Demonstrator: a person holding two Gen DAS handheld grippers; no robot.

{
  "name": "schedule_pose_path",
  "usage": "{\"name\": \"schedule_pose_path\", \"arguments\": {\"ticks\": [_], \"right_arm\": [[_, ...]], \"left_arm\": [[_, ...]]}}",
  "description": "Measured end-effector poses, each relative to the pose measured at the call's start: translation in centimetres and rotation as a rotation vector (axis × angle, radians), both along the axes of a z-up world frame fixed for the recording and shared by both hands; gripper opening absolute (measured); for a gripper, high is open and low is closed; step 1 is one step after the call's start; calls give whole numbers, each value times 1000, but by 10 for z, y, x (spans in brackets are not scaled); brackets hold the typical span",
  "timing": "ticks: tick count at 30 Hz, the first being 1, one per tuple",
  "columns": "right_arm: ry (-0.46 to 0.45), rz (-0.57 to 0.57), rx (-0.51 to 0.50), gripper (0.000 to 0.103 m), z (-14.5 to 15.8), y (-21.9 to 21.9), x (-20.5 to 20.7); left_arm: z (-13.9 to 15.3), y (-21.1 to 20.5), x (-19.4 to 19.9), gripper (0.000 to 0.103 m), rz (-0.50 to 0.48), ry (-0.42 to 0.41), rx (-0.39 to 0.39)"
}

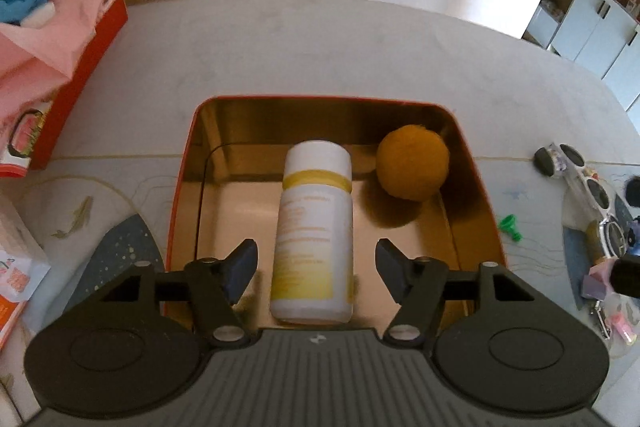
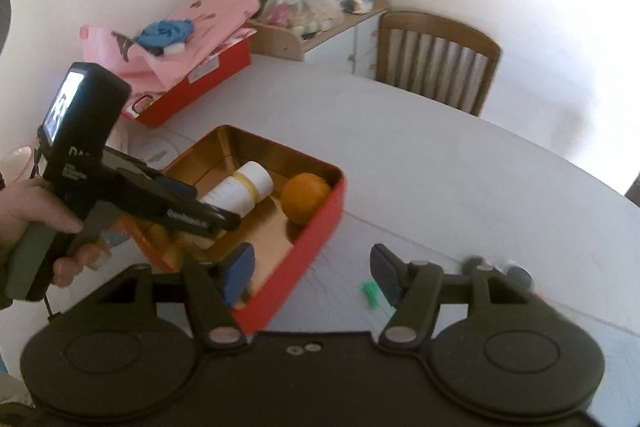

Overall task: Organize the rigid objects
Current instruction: 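Open the left gripper to lay the bottle in the tin while the right releases the orange, then withdraw both open grippers from the tin back over the table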

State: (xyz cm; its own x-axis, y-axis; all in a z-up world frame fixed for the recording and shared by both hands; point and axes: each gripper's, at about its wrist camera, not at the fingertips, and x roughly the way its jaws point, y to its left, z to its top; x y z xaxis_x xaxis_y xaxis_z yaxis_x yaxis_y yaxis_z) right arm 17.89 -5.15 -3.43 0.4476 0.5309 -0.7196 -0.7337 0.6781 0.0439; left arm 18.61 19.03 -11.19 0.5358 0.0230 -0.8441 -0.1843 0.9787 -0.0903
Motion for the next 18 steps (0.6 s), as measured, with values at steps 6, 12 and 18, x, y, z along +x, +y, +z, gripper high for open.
{"name": "schedule_pose_path", "arguments": {"ticks": [6, 12, 18], "right_arm": [[-12, -93, 23, 67, 8, -55, -16], [-17, -164, 40, 68, 13, -101, -24], [-18, -217, 56, 69, 11, -140, -29]], "left_arm": [[22, -23, -22, 65, -26, -73, 18], [45, -56, -41, 65, -60, -134, 9], [63, -95, -52, 65, -96, -178, 1]]}}
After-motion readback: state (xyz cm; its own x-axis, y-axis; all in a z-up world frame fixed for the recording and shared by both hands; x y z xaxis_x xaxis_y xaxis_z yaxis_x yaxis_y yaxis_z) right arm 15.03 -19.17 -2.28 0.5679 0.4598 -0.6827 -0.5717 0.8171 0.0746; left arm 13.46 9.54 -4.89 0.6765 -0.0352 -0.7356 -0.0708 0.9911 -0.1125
